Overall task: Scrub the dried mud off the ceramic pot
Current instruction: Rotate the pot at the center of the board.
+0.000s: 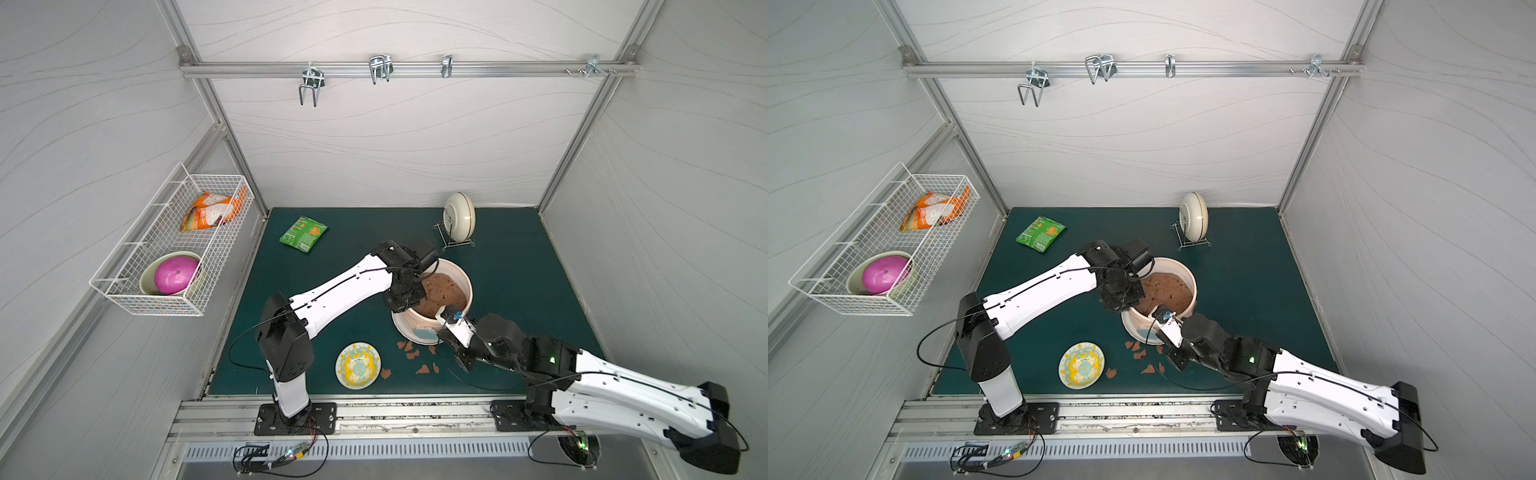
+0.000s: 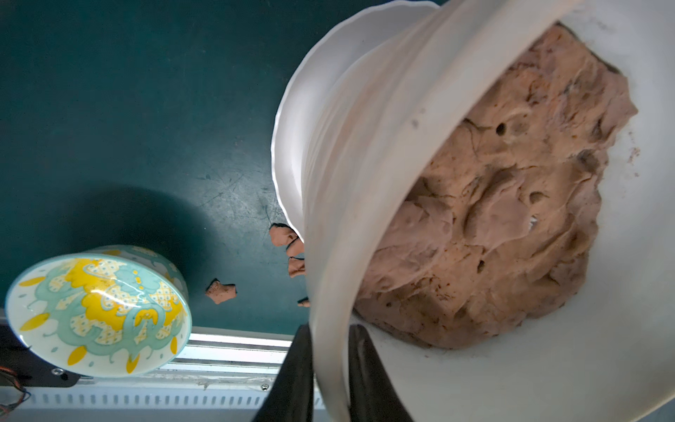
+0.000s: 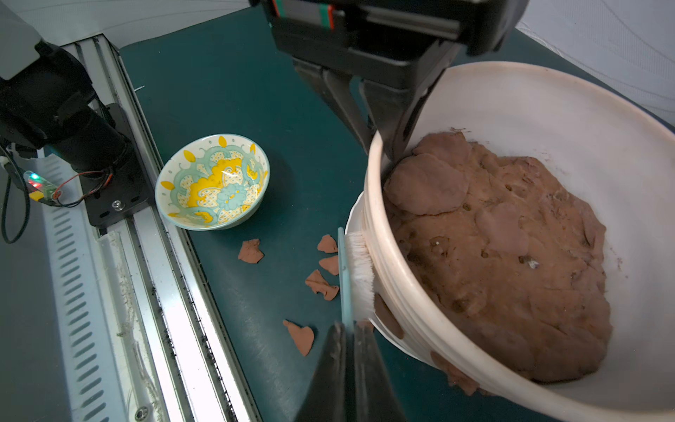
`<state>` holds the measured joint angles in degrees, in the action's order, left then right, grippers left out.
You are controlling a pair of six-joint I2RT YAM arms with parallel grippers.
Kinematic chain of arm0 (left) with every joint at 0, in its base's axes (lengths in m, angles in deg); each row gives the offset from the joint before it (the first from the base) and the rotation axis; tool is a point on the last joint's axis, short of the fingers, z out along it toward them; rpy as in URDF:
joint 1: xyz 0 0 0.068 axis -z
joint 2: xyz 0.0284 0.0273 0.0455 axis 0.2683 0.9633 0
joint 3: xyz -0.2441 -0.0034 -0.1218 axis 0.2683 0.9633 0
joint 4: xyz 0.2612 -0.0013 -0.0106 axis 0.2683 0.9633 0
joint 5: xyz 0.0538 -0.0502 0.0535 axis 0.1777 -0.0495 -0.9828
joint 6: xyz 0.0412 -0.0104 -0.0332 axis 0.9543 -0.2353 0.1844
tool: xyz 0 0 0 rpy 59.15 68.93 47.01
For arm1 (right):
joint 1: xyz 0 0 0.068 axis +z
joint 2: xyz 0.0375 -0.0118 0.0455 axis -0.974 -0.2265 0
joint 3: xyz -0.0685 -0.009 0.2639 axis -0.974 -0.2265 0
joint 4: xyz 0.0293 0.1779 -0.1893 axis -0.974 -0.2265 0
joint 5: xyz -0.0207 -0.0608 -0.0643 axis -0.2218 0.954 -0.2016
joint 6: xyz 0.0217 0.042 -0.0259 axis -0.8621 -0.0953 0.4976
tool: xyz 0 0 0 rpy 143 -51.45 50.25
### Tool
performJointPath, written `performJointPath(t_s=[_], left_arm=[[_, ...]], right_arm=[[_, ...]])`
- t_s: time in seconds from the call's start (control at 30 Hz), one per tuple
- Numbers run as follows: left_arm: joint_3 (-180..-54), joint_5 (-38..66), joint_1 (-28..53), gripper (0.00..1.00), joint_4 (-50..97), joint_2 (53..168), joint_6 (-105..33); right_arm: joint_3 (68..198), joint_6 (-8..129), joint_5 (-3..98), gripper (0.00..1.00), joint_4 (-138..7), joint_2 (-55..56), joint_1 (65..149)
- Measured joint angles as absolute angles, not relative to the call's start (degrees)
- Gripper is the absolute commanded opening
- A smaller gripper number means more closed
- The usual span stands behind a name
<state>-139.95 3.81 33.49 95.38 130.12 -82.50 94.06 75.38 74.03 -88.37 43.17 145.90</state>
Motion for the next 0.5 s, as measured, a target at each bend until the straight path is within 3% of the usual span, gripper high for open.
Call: performJointPath(t_s=[0.5], left_arm=[[-142.2, 3.8, 31.6, 0.10, 96.5, 131.9, -74.6]], right_arm=[[95.3, 75.9, 83.4, 0.00, -89.3, 37.9, 149.9]])
